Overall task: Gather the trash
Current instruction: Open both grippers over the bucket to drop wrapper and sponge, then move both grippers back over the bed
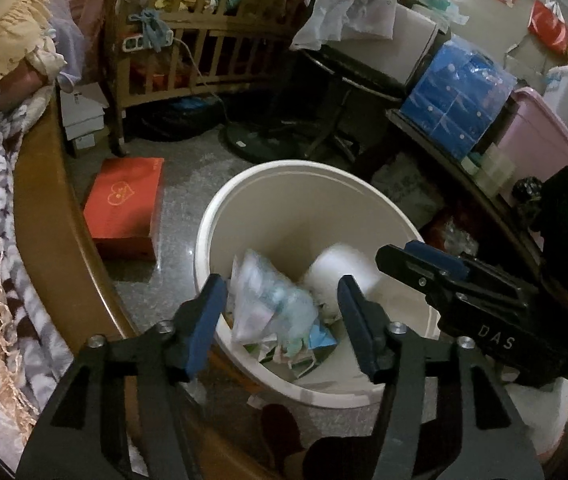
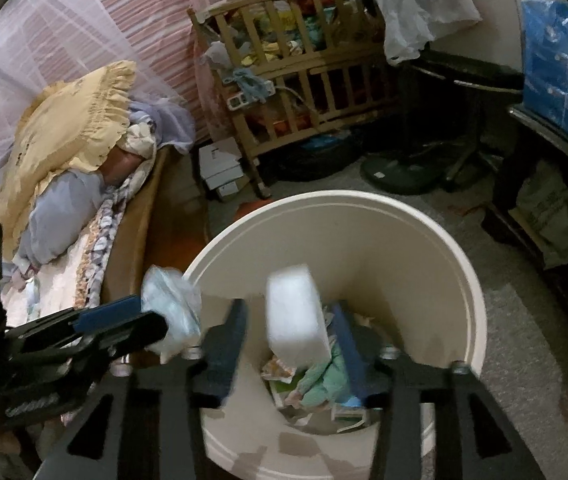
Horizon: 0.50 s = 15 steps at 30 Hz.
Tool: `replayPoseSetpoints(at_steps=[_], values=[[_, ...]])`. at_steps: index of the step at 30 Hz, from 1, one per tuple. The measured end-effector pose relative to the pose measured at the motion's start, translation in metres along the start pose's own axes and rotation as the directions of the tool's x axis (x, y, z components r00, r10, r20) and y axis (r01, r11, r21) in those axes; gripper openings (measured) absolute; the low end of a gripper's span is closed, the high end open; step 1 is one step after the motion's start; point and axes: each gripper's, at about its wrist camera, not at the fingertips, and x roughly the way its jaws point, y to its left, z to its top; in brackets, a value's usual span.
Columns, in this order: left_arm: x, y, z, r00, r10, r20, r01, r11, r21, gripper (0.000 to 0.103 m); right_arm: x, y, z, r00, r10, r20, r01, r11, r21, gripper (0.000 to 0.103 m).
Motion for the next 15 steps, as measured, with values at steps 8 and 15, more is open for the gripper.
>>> replayPoseSetpoints(at_steps=[8,15], values=[[-0.017,0.013,-0.004,0.998,0.060,0.018,-0.060,0.998,-0.016,0.058,0.003,0.005,0.000,1.000,0.019,-0.010,-0.019,1.000,-0.016,0.049],[-0.046,0.040,-0.016,0.984,0.171,0.042,-0.169,0.985,-0.033,0.058,0.006,0.029,0.000,0.998,0.058,-0.015,-0.059,0.996,-0.070,0.049]])
